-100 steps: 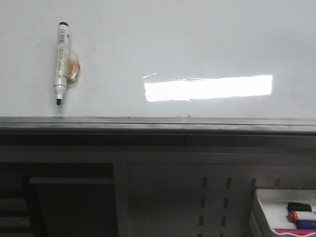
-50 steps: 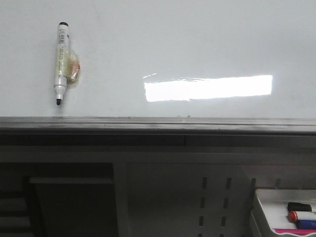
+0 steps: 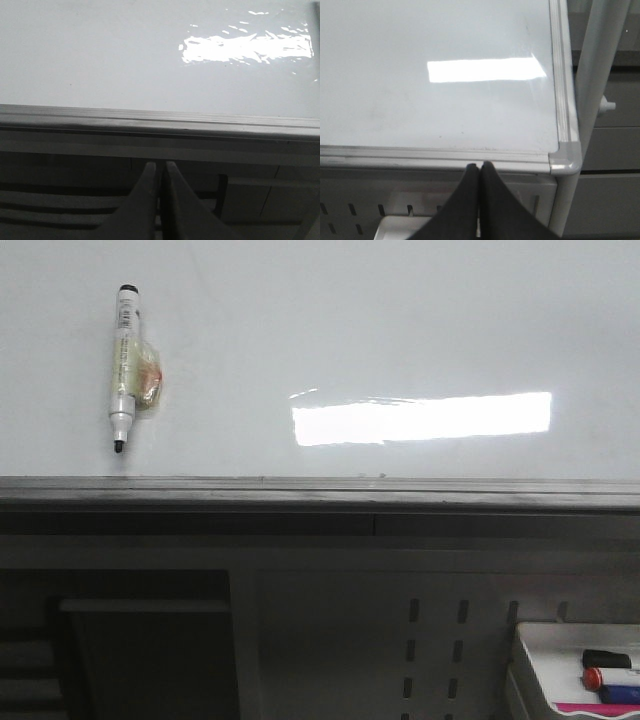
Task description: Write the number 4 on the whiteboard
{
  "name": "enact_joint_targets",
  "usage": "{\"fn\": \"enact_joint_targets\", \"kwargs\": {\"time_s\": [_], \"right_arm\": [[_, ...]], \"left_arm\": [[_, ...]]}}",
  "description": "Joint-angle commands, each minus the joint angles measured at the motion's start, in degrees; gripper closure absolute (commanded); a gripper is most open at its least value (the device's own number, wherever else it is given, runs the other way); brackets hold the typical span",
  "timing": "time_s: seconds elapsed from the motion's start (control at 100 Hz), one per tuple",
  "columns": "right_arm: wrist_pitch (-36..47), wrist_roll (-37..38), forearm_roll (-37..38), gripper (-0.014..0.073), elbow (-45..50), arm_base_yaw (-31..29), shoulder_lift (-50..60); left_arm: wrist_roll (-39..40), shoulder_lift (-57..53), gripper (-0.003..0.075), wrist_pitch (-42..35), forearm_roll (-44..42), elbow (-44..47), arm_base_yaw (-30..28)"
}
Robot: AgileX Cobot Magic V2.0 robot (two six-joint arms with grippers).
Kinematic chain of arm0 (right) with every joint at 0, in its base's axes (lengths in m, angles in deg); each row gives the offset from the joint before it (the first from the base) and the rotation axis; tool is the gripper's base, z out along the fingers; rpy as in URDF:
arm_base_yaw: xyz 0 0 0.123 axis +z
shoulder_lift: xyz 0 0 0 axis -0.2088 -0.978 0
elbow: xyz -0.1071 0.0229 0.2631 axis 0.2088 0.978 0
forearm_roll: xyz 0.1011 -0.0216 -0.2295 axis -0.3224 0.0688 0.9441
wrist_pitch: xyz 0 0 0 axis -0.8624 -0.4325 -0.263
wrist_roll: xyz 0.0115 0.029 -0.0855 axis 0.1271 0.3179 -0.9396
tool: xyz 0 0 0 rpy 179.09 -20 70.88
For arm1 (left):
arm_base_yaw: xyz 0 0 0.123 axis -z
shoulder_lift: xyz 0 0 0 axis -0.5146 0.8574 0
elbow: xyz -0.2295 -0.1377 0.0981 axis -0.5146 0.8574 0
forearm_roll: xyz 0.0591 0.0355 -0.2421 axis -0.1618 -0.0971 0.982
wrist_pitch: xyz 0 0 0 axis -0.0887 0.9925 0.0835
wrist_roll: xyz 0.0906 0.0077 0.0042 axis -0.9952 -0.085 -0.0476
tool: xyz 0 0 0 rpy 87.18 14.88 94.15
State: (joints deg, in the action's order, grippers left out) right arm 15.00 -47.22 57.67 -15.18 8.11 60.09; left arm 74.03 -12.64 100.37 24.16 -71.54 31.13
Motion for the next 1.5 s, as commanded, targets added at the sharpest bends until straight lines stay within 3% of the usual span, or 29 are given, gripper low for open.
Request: {"fn": "enact_joint_targets", "kwargs": {"time_s": [0.0, 0.15, 0.5, 0.59, 0.74, 0.81, 0.86, 0.94, 1.01, 1.1, 1.21, 1.49], "right_arm": [[6.3, -0.14, 0.65, 0.0658, 1.09, -0.27, 0.94], [4.39, -0.14, -3.65, 0.0658, 0.87, -0.27, 0.84], [-4.7, -0.14, -16.68, 0.0658, -9.37, -0.27, -13.18], [-8.42, -0.14, -16.82, 0.0658, -13.56, -0.27, -18.54], [-4.57, -0.14, -16.82, 0.0658, -16.39, -0.27, -24.08], [-2.18, -0.14, -16.82, 0.0658, -16.39, -0.27, -25.54], [-1.55, -0.14, -16.82, 0.0658, -16.39, -0.27, -26.31], [-0.04, -0.14, -16.82, 0.0658, -16.39, -0.27, -26.8], [2.65, -0.14, -16.82, 0.0658, -16.29, -0.27, -26.93], [3.04, -0.14, -16.82, 0.0658, -16.29, -0.27, -26.93], [1.1, -0.14, -16.82, 0.0658, -16.29, -0.27, -26.93], [0.41, -0.14, -16.82, 0.0658, -16.29, -0.27, -26.93]], "left_arm": [[0.56, -1.46, 0.0741, -6.06, 0.3, 1.96, -0.04], [0.56, -1.46, 0.0741, -13.61, 3.46, 1.61, -0.04], [2.06, 8.61, 0.0741, -5.07, 2.99, -7.83, -0.33], [2.06, 12.39, 0.0741, -5.36, 1.75, -10.17, -0.33], [2.06, 15.79, 0.0737, -10.03, 2.12, -10.77, -0.33], [2.06, 16.76, 0.068, -10.73, 3.06, -10.77, -0.22], [2.06, 17.51, 0.0589, -11.94, 3.06, -10.77, -0.22], [2.06, 18.68, 0.0429, -17.41, 3.06, -10.66, -0.22], [2.06, 20.48, 0.0365, -23.9, 3.06, -10.41, -0.22], [2.06, 23.54, 0.0363, -29.63, 2.94, -10.7, 0.38], [2.06, 29.13, 0.0363, -30.56, -0.89, -12.56, 3.3], [2.06, 46.06, 0.036, -34.78, -3.24, -18.64, 17.55]]}}
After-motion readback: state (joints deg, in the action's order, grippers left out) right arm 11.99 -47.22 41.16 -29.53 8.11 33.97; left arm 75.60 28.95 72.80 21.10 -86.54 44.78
